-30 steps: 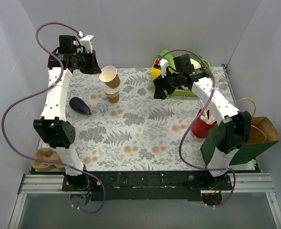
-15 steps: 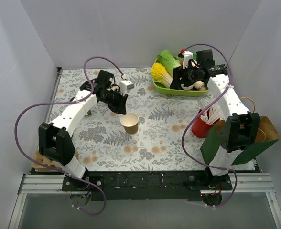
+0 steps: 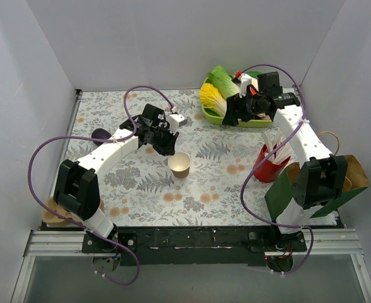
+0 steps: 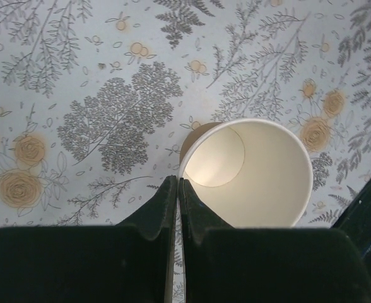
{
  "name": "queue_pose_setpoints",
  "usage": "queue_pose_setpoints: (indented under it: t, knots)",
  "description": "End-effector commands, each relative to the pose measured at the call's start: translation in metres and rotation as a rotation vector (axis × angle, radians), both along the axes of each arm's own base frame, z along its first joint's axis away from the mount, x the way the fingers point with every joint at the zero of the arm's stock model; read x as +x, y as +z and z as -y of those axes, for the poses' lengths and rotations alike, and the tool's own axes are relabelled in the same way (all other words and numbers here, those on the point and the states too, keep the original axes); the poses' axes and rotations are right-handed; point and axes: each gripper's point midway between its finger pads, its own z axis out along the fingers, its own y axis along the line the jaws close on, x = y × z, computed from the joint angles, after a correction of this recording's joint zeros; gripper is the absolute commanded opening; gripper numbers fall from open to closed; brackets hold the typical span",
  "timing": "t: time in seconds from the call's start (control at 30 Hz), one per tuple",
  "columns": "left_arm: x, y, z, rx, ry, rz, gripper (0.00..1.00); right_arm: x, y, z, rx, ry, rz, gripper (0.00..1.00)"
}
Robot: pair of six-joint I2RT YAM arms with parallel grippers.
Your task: Pack the takeout coffee
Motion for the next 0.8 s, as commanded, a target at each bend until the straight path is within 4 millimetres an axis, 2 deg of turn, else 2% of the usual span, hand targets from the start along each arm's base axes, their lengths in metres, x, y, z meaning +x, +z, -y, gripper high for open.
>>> queue_pose_setpoints:
  t: [0.0, 0.13, 0.23, 0.4, 0.43, 0.53, 0.57, 0.67, 0.7, 0.73, 0.77]
  knots:
    - [0.023, 0.003, -0.006, 0.026, 0.104, 0.097, 0.0, -0.001, 0.029, 0.0, 0.012, 0.024, 0.104, 0.79]
    - [0.02, -0.005, -0.009, 0.037, 0.113, 0.075, 0.0, -0.001, 0.034, 0.001, -0.004, 0.034, 0.129, 0.78]
    - [0.02, -0.01, -0.01, 0.045, 0.125, 0.063, 0.0, 0.007, 0.038, 0.006, -0.056, 0.015, 0.176, 0.78]
    - [0.019, -0.004, -0.008, 0.045, 0.111, 0.052, 0.2, 0.017, 0.046, 0.006, -0.071, 0.019, 0.206, 0.78]
    - [0.019, 0.002, -0.007, 0.042, 0.1, 0.06, 0.27, 0.016, 0.047, 0.005, -0.067, 0.024, 0.204, 0.78]
    - [0.017, 0.017, -0.005, 0.02, 0.069, 0.077, 0.35, 0.017, 0.046, 0.003, -0.062, 0.035, 0.199, 0.78]
    - [0.019, 0.028, -0.004, 0.012, 0.067, 0.103, 0.36, 0.017, 0.045, 0.003, -0.058, 0.04, 0.197, 0.78]
    - [0.016, 0.043, -0.019, 0.053, 0.062, 0.119, 0.38, 0.012, 0.05, -0.002, -0.047, 0.078, 0.213, 0.78]
    - [0.02, 0.049, -0.032, 0.068, 0.086, 0.13, 0.38, 0.011, 0.051, -0.004, -0.046, 0.093, 0.229, 0.78]
    - [0.012, 0.049, -0.046, 0.104, 0.08, 0.107, 0.39, 0.008, 0.044, -0.005, -0.062, 0.113, 0.238, 0.78]
    - [0.011, 0.049, -0.057, 0.123, 0.095, 0.09, 0.41, 0.005, 0.046, -0.006, -0.063, 0.122, 0.258, 0.78]
